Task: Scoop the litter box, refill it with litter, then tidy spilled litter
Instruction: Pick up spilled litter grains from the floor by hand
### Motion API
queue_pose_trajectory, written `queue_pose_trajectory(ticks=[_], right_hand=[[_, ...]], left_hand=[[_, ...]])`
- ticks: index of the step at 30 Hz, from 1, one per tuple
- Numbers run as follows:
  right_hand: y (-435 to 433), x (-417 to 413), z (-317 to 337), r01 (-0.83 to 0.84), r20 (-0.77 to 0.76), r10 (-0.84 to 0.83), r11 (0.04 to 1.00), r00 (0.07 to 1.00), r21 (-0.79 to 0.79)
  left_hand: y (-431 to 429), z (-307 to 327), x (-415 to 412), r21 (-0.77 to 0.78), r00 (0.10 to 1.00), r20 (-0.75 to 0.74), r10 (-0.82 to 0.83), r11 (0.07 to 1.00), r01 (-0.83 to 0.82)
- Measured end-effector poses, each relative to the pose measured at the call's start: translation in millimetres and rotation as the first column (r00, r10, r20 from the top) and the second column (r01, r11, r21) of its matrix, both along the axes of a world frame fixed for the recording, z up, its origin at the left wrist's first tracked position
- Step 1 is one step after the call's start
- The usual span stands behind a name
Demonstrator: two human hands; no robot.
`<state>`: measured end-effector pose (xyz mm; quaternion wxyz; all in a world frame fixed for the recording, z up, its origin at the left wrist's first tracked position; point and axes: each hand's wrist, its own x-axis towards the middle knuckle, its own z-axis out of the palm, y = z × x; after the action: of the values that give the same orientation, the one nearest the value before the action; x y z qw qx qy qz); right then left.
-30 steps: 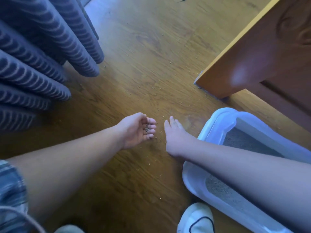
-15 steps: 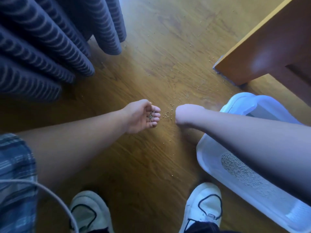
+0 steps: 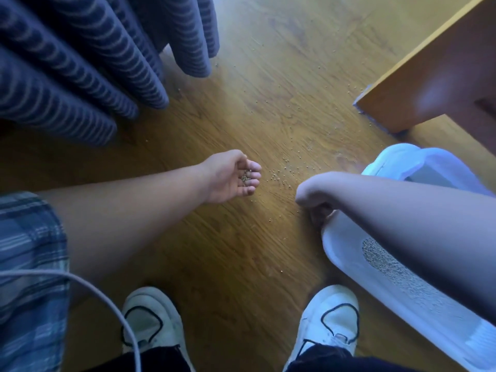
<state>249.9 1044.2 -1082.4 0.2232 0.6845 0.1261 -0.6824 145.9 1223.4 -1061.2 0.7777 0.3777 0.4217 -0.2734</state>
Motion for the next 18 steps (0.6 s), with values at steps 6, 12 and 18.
queue_pose_trajectory(ticks=[6,12,18], right_hand=[[-2,36,2,0.696,0.058,-0.743,0.648,0.666,0.311],[-4,11,-4,0.519,0.01,-0.52,0.854,0.854,0.043],[8,16,-16,0.645,-0.039,-0.667,0.701,0.744,0.306]], left_hand=[[-1,4,3,-0.019,1.0,0.009,0.012,1.0,-0.012],[5,5,1,-0.002,1.0,0.014,0.027,1.0,-0.027],[2,10,1,-0.001,1.0,0.012,0.025,1.0,-0.025]])
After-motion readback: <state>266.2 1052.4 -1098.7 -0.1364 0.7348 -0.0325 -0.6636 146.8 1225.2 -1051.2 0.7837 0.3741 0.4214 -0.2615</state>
